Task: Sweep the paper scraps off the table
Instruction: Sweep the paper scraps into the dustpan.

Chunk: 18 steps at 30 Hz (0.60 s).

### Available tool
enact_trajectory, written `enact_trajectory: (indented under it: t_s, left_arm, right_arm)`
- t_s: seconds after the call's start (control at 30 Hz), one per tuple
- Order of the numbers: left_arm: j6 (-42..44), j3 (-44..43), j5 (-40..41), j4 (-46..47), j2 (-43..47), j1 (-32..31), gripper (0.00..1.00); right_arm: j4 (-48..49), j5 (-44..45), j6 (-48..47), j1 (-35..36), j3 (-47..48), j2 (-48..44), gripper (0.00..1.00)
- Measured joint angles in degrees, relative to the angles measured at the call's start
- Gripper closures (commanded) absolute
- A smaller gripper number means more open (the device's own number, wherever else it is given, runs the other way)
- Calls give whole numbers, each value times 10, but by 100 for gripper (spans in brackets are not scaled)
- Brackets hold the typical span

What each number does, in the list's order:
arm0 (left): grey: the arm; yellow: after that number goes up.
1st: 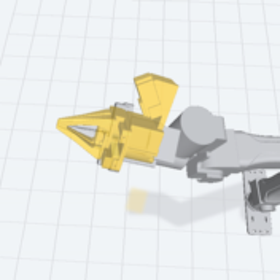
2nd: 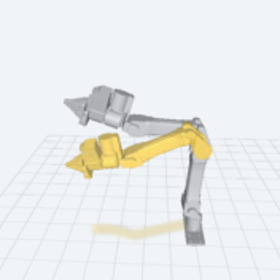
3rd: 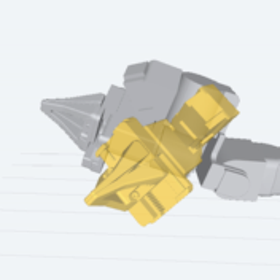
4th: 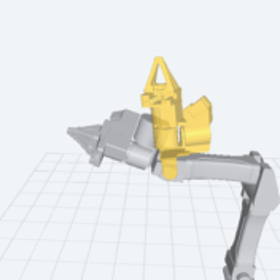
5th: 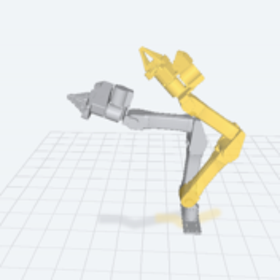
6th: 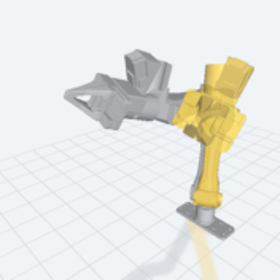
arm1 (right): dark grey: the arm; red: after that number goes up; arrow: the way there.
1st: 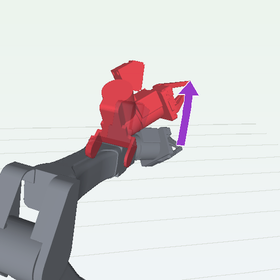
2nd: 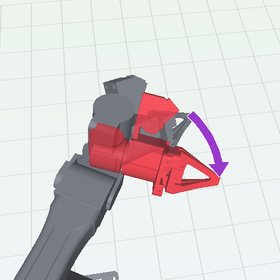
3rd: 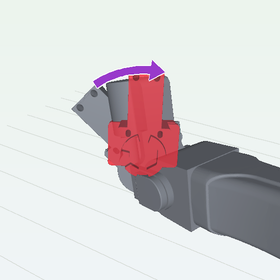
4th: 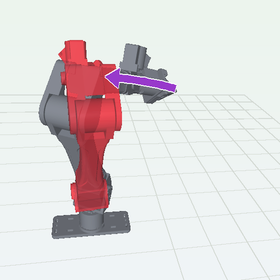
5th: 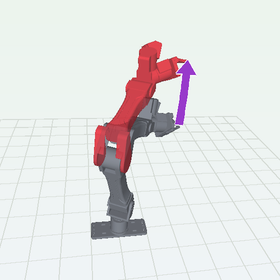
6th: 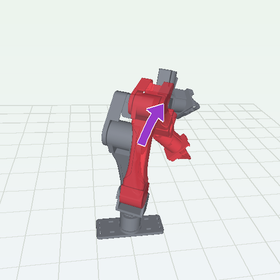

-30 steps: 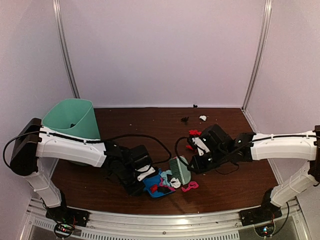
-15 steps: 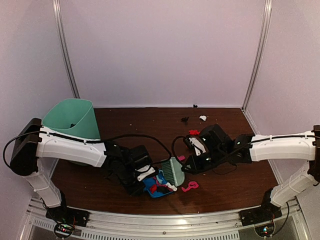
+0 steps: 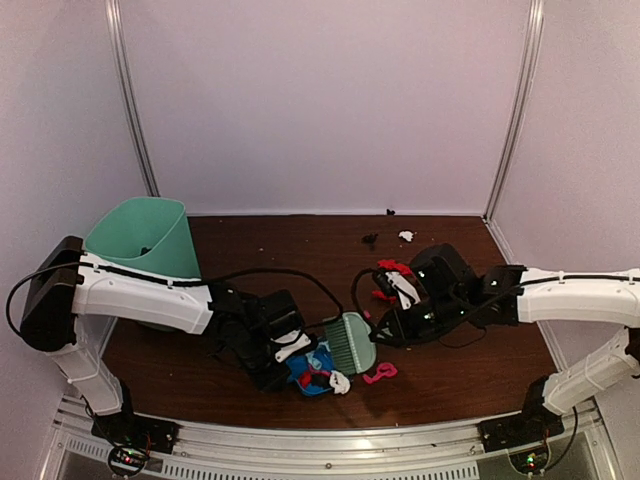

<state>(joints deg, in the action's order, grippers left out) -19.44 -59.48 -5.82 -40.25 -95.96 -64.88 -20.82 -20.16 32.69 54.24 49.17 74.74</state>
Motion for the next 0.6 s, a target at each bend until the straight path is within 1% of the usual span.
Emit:
enact_trajectory:
  t_s: [0.6]
  left_arm:
    - [13, 0, -4, -5, 0, -11, 100]
  right_arm:
    - [-127, 116, -10, -23, 4, -93, 100]
